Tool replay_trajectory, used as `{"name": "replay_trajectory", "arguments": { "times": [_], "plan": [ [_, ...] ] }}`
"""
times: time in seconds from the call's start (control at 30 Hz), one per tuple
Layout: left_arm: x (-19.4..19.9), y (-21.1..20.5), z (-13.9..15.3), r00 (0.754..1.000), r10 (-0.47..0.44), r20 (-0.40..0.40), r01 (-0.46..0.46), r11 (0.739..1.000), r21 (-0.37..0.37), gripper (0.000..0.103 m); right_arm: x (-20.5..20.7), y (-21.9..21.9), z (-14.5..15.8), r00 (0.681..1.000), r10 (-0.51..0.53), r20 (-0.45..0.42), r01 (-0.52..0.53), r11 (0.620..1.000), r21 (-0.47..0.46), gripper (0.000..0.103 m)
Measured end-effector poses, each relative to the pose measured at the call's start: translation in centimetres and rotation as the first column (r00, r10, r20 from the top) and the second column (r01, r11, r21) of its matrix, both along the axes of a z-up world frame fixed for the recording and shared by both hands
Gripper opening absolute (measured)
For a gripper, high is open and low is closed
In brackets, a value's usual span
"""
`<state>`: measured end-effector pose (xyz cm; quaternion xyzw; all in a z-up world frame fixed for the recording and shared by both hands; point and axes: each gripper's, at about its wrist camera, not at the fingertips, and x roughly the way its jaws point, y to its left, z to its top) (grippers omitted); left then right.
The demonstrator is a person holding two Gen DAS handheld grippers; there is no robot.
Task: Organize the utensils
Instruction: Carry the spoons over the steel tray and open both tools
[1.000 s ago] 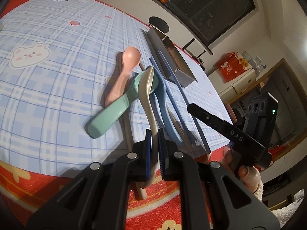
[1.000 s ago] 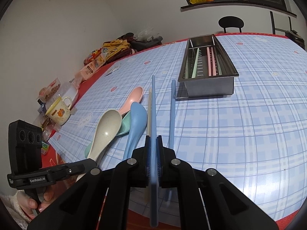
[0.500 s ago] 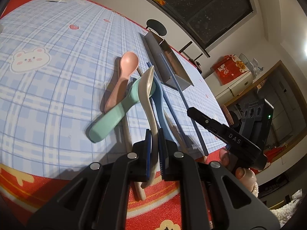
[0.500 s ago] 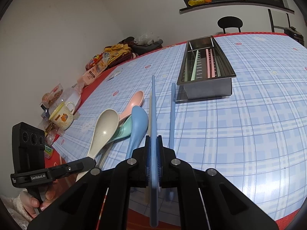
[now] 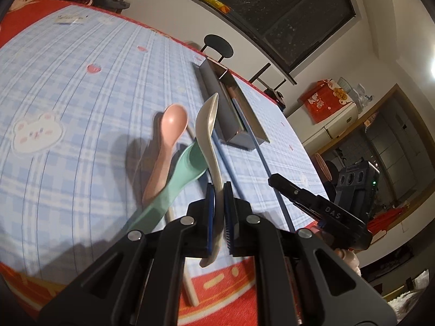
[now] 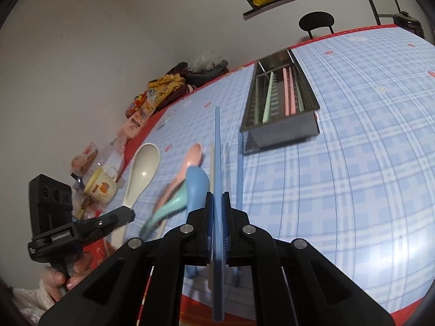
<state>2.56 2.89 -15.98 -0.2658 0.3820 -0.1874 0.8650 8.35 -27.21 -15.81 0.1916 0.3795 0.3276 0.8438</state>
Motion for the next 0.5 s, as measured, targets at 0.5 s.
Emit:
{"name": "replay_trajectory", "arguments": {
  "times": [0.5],
  "plan": [
    [13.8, -5.8, 7.4, 0.995, -0.003, 0.103, 0.004, 1.000, -0.005, 0.011, 13.9, -1.2, 4.0, 0.955, -0.284, 0.087, 0.281, 0.959, 0.040, 0.007]
  ]
}}
